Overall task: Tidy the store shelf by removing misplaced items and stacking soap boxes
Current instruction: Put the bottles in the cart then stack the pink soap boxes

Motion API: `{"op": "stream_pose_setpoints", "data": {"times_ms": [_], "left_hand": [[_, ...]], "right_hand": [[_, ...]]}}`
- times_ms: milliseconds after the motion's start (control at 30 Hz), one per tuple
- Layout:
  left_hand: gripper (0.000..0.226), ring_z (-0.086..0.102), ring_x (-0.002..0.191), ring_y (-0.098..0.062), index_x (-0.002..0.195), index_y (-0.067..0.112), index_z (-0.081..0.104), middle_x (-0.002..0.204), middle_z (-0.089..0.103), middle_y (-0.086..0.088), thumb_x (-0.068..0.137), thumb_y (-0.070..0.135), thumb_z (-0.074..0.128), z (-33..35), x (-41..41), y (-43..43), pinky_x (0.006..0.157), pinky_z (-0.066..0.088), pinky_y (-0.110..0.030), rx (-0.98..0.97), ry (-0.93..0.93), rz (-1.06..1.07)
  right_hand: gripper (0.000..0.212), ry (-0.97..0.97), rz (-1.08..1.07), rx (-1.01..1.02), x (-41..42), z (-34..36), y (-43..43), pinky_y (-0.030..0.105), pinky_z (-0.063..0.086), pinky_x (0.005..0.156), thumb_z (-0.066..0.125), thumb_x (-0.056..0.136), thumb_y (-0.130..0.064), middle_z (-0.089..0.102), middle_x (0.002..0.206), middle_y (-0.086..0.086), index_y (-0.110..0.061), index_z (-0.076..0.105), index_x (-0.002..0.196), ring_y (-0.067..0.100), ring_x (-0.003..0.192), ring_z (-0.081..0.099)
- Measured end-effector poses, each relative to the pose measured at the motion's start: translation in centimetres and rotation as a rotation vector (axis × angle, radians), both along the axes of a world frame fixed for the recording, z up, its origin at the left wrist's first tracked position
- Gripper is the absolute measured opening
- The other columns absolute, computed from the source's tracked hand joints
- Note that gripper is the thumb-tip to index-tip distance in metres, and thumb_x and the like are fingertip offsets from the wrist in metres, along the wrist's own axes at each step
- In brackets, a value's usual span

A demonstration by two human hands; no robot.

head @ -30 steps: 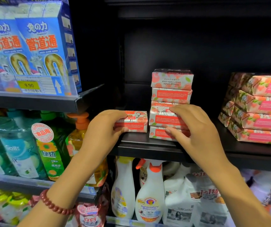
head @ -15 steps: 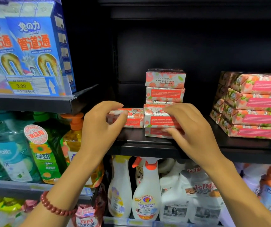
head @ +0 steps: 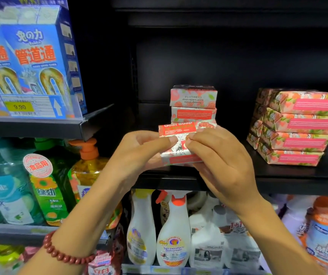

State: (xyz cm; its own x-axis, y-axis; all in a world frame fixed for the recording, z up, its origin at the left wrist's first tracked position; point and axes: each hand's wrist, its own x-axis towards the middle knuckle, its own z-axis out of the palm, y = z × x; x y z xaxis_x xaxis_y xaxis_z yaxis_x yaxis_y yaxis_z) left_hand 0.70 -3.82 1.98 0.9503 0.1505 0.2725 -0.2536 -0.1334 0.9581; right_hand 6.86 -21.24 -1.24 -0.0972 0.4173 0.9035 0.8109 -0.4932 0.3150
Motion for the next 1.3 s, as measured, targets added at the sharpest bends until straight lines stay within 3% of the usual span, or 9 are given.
{"op": "stream_pose_setpoints", "data": {"times_ms": [200, 333, 567, 733, 900, 1033, 1133, 1200, 1300], "left_hand": [[0.046, 0.069, 0.081, -0.006, 0.106, 0.019, 0.061, 0.087, 0.071, 0.005, 0.065, 0.032, 0.078, -0.4, -0.8, -0.2, 0.066, 0.056, -0.020, 0.239, -0.298, 0.186], [0.053, 0.065, 0.096, -0.004, 0.112, 0.021, 0.057, 0.101, 0.067, 0.010, 0.068, 0.032, 0.084, -0.9, -0.7, -0.2, 0.071, 0.053, -0.016, 0.261, -0.398, 0.110], [0.048, 0.057, 0.115, -0.006, 0.116, 0.023, 0.051, 0.116, 0.059, 0.019, 0.073, 0.026, 0.072, -1.4, -0.6, -0.3, 0.087, 0.051, -0.020, 0.299, -0.534, -0.047], [0.056, 0.062, 0.104, 0.000, 0.111, 0.031, 0.056, 0.111, 0.063, 0.021, 0.061, 0.049, 0.070, -1.0, -0.7, -0.1, 0.075, 0.052, -0.015, 0.218, -0.356, -0.058], [0.062, 0.066, 0.097, -0.002, 0.111, 0.022, 0.059, 0.106, 0.067, 0.018, 0.055, 0.038, 0.081, -0.9, -0.8, 0.0, 0.074, 0.050, -0.012, 0.247, -0.333, -0.111], [0.064, 0.062, 0.103, -0.002, 0.111, 0.021, 0.054, 0.109, 0.064, 0.018, 0.055, 0.033, 0.082, -1.1, -1.2, 0.0, 0.077, 0.049, -0.010, 0.300, -0.450, -0.061], [0.063, 0.060, 0.110, -0.008, 0.114, 0.019, 0.051, 0.111, 0.061, 0.012, 0.060, 0.033, 0.080, -1.2, -1.2, 0.0, 0.083, 0.049, -0.016, 0.353, -0.533, -0.016], [0.064, 0.060, 0.111, -0.012, 0.116, 0.015, 0.050, 0.114, 0.060, 0.009, 0.062, 0.032, 0.080, -1.3, -1.2, 0.1, 0.087, 0.050, -0.021, 0.403, -0.575, -0.003], [0.060, 0.057, 0.114, -0.010, 0.118, 0.016, 0.049, 0.118, 0.055, 0.011, 0.067, 0.029, 0.078, -1.7, -1.4, -0.4, 0.090, 0.049, -0.021, 0.420, -0.602, -0.029]], "right_hand": [[0.075, 0.552, 0.033, -0.003, -0.8, 1.9, -1.5, 0.018, 0.031, 0.107, 0.062, 0.078, -0.054, 0.044, 0.139, -0.002, -0.013, 0.041, 0.138, 0.007, 0.131, 0.038], [0.075, 0.972, 0.209, 0.089, -1.4, 3.2, -2.1, -0.001, 0.038, 0.082, 0.066, 0.071, -0.050, 0.047, 0.119, -0.030, -0.032, 0.037, 0.137, -0.020, 0.108, 0.046], [0.046, 0.833, 0.216, 0.106, -1.8, 3.1, -2.3, 0.006, 0.045, 0.079, 0.081, 0.068, -0.010, 0.061, 0.103, -0.022, -0.025, 0.059, 0.105, -0.008, 0.101, 0.056], [0.031, 0.442, 0.142, 0.155, -1.8, 2.1, -1.8, 0.015, 0.045, 0.092, 0.062, 0.077, -0.013, 0.062, 0.108, 0.003, -0.003, 0.062, 0.106, 0.010, 0.108, 0.056], [0.029, 0.338, 0.189, 0.114, -1.6, 1.5, -1.6, 0.034, 0.046, 0.100, 0.063, 0.080, -0.007, 0.061, 0.115, 0.012, 0.004, 0.062, 0.107, 0.022, 0.116, 0.055], [0.066, 0.527, 0.166, 0.006, -1.4, 1.7, -1.9, 0.028, 0.036, 0.108, 0.075, 0.075, -0.020, 0.044, 0.140, 0.006, -0.007, 0.046, 0.133, 0.016, 0.133, 0.038], [0.100, 0.941, 0.341, -0.014, -2.0, 2.1, -2.3, 0.017, 0.036, 0.104, 0.080, 0.065, -0.039, 0.040, 0.144, -0.014, -0.028, 0.023, 0.147, 0.000, 0.130, 0.039], [0.101, 1.122, 0.458, 0.048, -2.4, 2.4, -2.5, 0.018, 0.043, 0.097, 0.081, 0.065, -0.039, 0.050, 0.135, -0.018, -0.028, 0.023, 0.148, -0.001, 0.121, 0.050], [0.080, 1.199, 0.434, 0.141, -2.7, 3.1, -2.6, 0.017, 0.050, 0.085, 0.077, 0.062, -0.038, 0.061, 0.118, -0.016, -0.024, 0.047, 0.135, -0.003, 0.104, 0.060]]}}
